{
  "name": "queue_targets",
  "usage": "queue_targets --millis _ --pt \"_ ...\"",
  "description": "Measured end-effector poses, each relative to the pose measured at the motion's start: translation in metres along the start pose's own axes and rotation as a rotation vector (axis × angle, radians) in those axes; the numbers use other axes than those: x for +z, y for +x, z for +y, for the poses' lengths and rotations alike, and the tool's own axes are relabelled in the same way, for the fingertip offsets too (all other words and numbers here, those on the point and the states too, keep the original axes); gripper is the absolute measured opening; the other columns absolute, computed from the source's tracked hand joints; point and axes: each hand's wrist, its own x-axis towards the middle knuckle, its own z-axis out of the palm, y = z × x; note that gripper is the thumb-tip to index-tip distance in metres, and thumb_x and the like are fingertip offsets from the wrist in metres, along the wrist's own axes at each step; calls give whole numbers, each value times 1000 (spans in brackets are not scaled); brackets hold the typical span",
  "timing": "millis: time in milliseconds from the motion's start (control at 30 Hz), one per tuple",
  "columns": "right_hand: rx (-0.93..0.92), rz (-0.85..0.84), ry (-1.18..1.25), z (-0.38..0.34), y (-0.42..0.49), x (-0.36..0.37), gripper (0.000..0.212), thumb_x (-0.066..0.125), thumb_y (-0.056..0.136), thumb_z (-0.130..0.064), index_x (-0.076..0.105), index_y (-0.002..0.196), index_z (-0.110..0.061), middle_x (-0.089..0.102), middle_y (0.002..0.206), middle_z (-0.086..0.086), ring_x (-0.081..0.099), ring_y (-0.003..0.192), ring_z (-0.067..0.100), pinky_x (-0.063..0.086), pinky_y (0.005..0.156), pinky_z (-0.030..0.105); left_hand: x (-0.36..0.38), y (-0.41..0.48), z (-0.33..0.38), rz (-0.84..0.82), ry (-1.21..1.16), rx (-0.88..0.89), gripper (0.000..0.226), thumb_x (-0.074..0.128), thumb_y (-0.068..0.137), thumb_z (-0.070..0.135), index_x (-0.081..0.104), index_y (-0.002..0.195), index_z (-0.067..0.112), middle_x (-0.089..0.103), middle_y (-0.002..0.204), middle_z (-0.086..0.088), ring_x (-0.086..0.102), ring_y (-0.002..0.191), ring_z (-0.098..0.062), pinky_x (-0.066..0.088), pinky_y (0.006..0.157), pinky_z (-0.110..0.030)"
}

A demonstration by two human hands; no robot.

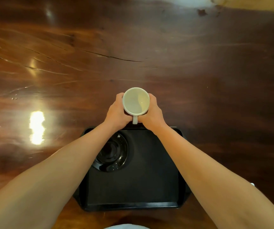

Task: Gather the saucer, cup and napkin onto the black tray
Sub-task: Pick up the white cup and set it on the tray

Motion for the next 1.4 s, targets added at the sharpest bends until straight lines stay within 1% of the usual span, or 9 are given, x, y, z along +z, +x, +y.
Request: queue_targets --millis 233,367,500,600,700,967,1067,1300,1400 --pt "-16 -37 -19 -10 -33 -1 89 83 76 -15 29 146 -25 50 124 -6 49 111 14 41 87 31 -5 -37 7 34 -6 -8 87 87 73 18 33 141 21 55 124 2 56 112 -22 45 83 -33" --pt "-47 -59 -36 -20 -62 -2 87 82 77 -14 30 146 -22 50 124 -3 49 111 16 42 87 31 -12 -69 15 60 -28 6 89 90 70 20 35 141 19 55 125 1 54 110 -19 44 84 -32" --pt "-84 -62 -53 -26 -96 -4 87 82 77 -14 29 146 -21 53 129 3 50 111 19 44 88 33 -14 -104 24 96 -27 13 85 85 73 13 34 142 17 54 119 3 54 109 -20 42 81 -30" --pt "-130 -52 -54 -29 -123 -6 86 81 77 -13 30 146 -21 52 122 -1 49 107 17 43 87 32 -15 -132 32 127 -28 27 86 84 74 11 33 143 16 54 120 1 53 107 -19 41 81 -31" --pt "-157 -45 -58 -29 -148 -7 86 80 77 -12 30 146 -22 52 125 0 49 108 18 43 87 32 -13 -159 36 166 -41 56 87 86 74 12 34 143 15 55 125 -2 52 109 -17 41 83 -29" --pt "-220 -46 -84 -17 -201 0 81 80 79 -13 33 144 -21 52 118 -3 52 108 19 44 84 33 4 -218 35 244 -46 58 90 89 71 13 35 142 15 50 116 5 53 108 -17 43 84 -30" --pt "-222 -48 -108 -12 -214 5 80 80 78 -11 34 142 -24 51 114 -5 53 107 19 50 83 35 9 -233 27 270 -59 51 91 91 68 11 37 141 16 51 118 4 53 110 -19 45 86 -31" --pt "-220 -61 -129 -2 -234 12 80 78 75 -4 37 142 -23 52 114 -3 54 109 20 54 91 41 12 -254 16 268 -36 66 89 91 69 15 39 141 16 51 123 3 48 109 -14 42 89 -31" --pt "-217 -62 -130 0 -238 11 81 79 74 -4 38 141 -23 52 115 -4 54 111 20 54 93 42 14 -257 15 255 -31 53 90 90 69 15 38 142 17 52 122 2 50 109 -16 45 87 -33"
